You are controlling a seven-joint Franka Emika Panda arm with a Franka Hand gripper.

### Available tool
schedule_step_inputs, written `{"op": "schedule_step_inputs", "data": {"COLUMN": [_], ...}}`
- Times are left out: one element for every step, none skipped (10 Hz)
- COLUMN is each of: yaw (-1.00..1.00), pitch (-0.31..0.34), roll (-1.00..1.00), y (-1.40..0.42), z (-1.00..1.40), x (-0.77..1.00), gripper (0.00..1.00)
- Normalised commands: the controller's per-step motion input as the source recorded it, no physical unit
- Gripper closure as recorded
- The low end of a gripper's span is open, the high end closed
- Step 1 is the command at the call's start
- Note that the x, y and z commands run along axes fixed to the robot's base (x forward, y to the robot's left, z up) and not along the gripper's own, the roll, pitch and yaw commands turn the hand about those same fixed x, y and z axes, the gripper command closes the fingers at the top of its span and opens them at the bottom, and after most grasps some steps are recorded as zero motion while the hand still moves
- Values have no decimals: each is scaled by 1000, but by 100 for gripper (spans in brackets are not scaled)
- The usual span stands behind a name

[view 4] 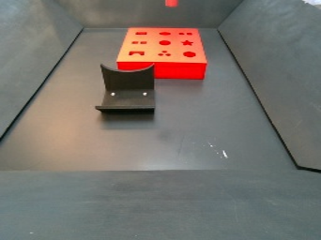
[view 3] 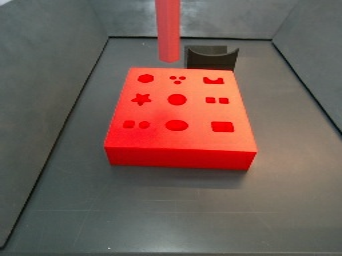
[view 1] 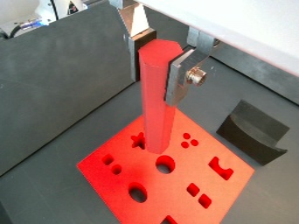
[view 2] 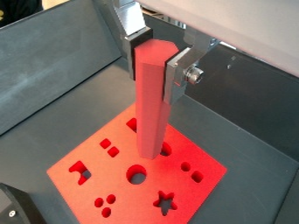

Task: Insert the hexagon object.

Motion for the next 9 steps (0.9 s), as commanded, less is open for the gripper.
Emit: {"op": "schedule_step_inputs", "data": {"yaw": [-43, -103, -63, -63, -66, -91, -149, -143, -197], "pitch": [0, -103, -124, -134, -130, -109, -57, 0, -30], "roll": [27, -223, -266, -259, -236, -154, 0, -57, -153], "y": [229, 734, 760, 766, 780, 791, 669, 554, 457], "z": [-294, -500, -531, -500, -494, -489, -363, -380, -403], "x": [0, 0, 0, 0, 0, 0, -283, -497, -580], "gripper": [100, 100, 100, 100, 100, 100, 100, 100, 100]}}
